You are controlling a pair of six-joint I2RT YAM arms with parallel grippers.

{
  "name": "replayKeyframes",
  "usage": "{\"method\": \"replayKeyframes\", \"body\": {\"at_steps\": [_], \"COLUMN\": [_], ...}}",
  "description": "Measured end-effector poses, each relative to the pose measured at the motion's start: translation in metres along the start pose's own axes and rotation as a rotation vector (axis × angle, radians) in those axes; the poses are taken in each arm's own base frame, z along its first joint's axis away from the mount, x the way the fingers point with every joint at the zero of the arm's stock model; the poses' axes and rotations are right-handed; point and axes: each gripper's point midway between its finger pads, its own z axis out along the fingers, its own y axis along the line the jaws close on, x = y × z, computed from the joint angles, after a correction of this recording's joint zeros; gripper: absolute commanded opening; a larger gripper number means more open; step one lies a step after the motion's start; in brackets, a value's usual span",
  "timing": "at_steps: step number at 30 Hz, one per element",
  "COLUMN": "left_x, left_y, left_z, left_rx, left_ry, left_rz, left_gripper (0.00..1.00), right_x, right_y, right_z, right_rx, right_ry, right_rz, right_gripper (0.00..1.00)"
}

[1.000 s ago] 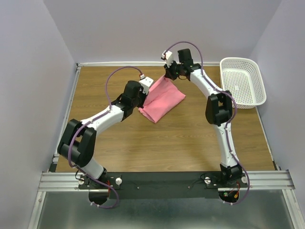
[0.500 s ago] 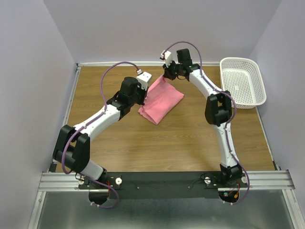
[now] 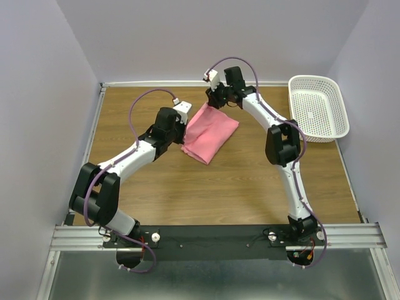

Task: Fold and stack the t-shirts
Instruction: Fold the tshirt

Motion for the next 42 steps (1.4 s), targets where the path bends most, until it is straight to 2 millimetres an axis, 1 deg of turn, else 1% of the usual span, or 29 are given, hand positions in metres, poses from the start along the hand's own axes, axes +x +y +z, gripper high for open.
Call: {"method": "replayKeyframes", "body": {"at_steps": [1, 2, 3, 5, 6, 8, 9, 10, 12, 13, 14, 16, 17, 18, 19, 20, 22, 23, 24, 26, 27, 28, 30, 32, 34, 35, 37, 39, 42], "left_x": [0.002, 0.004, 0.006, 0.009, 0.010, 0.015, 0.014, 0.012, 0.004, 0.003, 0.005, 0.019, 0.030, 0.040, 0.055, 0.064, 0.076, 0.078, 0.078, 0.077, 0.074, 0.069, 0.064, 0.062, 0.063, 0.065, 0.072, 0.081, 0.079], "left_y": [0.005, 0.010, 0.015, 0.028, 0.033, 0.044, 0.047, 0.049, 0.048, 0.046, 0.043, 0.032, 0.025, 0.018, 0.007, -0.002, -0.016, -0.021, -0.027, -0.031, -0.033, -0.034, -0.036, -0.038, -0.039, -0.040, -0.042, -0.043, -0.044], "left_z": [0.000, 0.000, 0.000, -0.004, -0.008, -0.025, -0.037, -0.049, -0.065, -0.073, -0.077, -0.081, -0.080, -0.077, -0.072, -0.068, -0.061, -0.056, -0.049, -0.038, -0.029, -0.021, -0.005, 0.013, 0.025, 0.033, 0.041, 0.046, 0.049], "left_rx": [-0.023, -0.051, -0.082, -0.156, -0.192, -0.269, -0.293, -0.314, -0.313, -0.301, -0.289, -0.228, -0.192, -0.162, -0.124, -0.097, -0.067, -0.056, -0.049, -0.051, -0.054, -0.056, -0.061, -0.070, -0.079, -0.086, -0.102, -0.122, -0.126], "left_ry": [0.004, 0.006, 0.009, 0.004, -0.008, -0.039, -0.074, -0.114, -0.200, -0.249, -0.271, -0.310, -0.307, -0.299, -0.270, -0.248, -0.206, -0.194, -0.175, -0.150, -0.139, -0.133, -0.120, -0.093, -0.073, -0.055, -0.023, 0.014, 0.026], "left_rz": [-0.006, -0.018, -0.030, -0.055, -0.070, -0.115, -0.144, -0.181, -0.256, -0.319, -0.353, -0.477, -0.529, -0.578, -0.643, -0.689, -0.763, -0.806, -0.847, -0.909, -0.942, -0.971, -1.016, -1.060, -1.089, -1.107, -1.131, -1.150, -1.164], "left_gripper": [0.38, 0.46, 0.57, 0.78, 0.81, 0.84, 0.84, 0.84, 0.84, 0.84, 0.84, 0.84, 0.84, 0.84, 0.84, 0.84, 0.85, 0.85, 0.85, 0.85, 0.84, 0.81, 0.79, 0.71, 0.67, 0.66, 0.67, 0.68, 0.71], "right_x": [0.000, 0.001, 0.002, 0.005, 0.007, 0.008, 0.011, 0.018, 0.029, 0.034, 0.038, 0.046, 0.046, 0.048, 0.048, 0.045, 0.030, 0.022, 0.013, 0.004, 0.004, 0.007, 0.017, 0.020, 0.015, 0.010, 0.001, -0.002, -0.001], "right_y": [0.000, -0.002, -0.005, -0.011, -0.014, -0.017, -0.019, -0.015, -0.003, 0.002, 0.005, 0.013, 0.013, 0.015, 0.018, 0.023, 0.031, 0.033, 0.035, 0.038, 0.042, 0.048, 0.061, 0.071, 0.077, 0.078, 0.082, 0.084, 0.085], "right_z": [0.001, 0.002, 0.003, 0.002, 0.002, -0.001, -0.005, -0.010, -0.029, -0.041, -0.052, -0.089, -0.107, -0.120, -0.137, -0.155, -0.177, -0.185, -0.192, -0.197, -0.201, -0.205, -0.214, -0.225, -0.237, -0.243, -0.256, -0.262, -0.261], "right_rx": [0.004, 0.020, 0.036, 0.077, 0.094, 0.121, 0.129, 0.124, 0.093, 0.078, 0.068, 0.064, 0.087, 0.099, 0.121, 0.140, 0.171, 0.190, 0.197, 0.188, 0.181, 0.174, 0.161, 0.162, 0.171, 0.176, 0.188, 0.194, 0.192], "right_ry": [0.002, 0.008, 0.010, 0.026, 0.031, 0.040, 0.041, 0.056, 0.075, 0.073, 0.074, 0.074, 0.047, 0.037, 0.020, 0.000, -0.058, -0.083, -0.110, -0.138, -0.148, -0.153, -0.151, -0.157, -0.182, -0.197, -0.233, -0.252, -0.251], "right_rz": [0.005, 0.006, 0.016, 0.039, 0.049, 0.069, 0.079, 0.099, 0.139, 0.155, 0.168, 0.201, 0.196, 0.194, 0.184, 0.171, 0.154, 0.168, 0.185, 0.204, 0.220, 0.233, 0.258, 0.272, 0.271, 0.267, 0.257, 0.253, 0.261], "right_gripper": [0.75, 0.77, 0.88, 0.96, 1.00, 1.00, 1.00, 1.00, 1.00, 1.00, 1.00, 1.00, 1.00, 1.00, 1.00, 1.00, 1.00, 0.96, 0.94, 0.93, 0.93, 0.94, 0.94, 0.95, 0.95, 0.95, 0.95, 0.95, 0.95]}}
